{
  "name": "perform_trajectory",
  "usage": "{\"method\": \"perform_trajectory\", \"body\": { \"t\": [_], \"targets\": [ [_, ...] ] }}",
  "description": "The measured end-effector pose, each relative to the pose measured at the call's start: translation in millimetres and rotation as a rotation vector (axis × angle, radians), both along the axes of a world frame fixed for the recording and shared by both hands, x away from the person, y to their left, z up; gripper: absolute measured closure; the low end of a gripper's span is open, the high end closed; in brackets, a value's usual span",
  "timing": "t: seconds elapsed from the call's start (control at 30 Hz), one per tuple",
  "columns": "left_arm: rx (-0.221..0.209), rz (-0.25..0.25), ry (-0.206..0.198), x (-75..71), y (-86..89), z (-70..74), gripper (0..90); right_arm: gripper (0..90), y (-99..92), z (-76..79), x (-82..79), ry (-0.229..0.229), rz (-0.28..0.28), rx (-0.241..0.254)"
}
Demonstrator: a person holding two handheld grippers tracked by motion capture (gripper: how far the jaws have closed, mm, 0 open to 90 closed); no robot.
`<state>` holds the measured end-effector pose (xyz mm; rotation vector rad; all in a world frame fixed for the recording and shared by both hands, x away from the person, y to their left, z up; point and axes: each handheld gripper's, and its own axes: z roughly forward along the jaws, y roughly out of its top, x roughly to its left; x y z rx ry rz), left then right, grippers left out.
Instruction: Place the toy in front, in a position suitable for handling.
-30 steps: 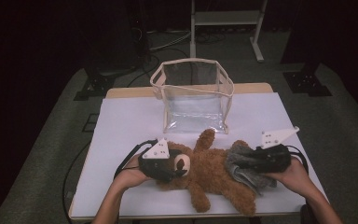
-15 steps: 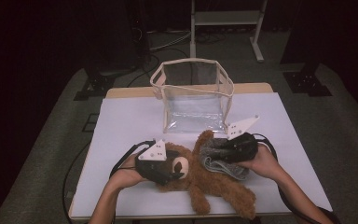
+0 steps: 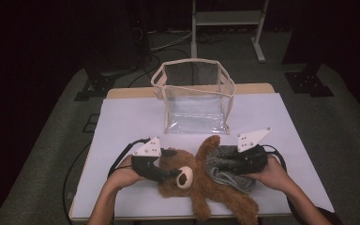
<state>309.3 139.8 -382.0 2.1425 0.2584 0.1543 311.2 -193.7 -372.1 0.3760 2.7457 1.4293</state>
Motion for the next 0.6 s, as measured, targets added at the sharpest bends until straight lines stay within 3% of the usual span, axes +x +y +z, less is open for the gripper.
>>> {"method": "perform_trajectory", "body": {
  "t": [0.07,0.17,0.2,0.27,0.43,0.6],
  "targets": [
    [0.018,-0.008,0.006,-0.8,-0.4,0.6,35.3,72.7,5.0,6.8,1.8,-0.015,0.003,-0.023],
    [0.011,-0.017,0.007,-2.4,-2.4,-1.5,36.4,72.8,14.0,16.9,5.4,-0.044,0.005,-0.046],
    [0.012,-0.02,0.005,-2.7,-3.6,-1.6,36.5,72.8,26.4,23.5,11.8,-0.06,0.014,-0.081],
    [0.014,-0.021,0.003,-3.6,-3.7,-1.4,36.6,72.7,34.9,24.6,18.1,-0.069,0.019,-0.099],
    [0.029,-0.027,-0.009,-5.0,-3.6,-1.1,36.8,72.7,55.9,15.1,41.1,-0.04,0.013,-0.152],
    [0.024,-0.02,-0.005,-4.5,-3.8,-1.2,36.7,72.8,48.3,5.1,53.2,0.002,-0.014,-0.142]
  ]
}}
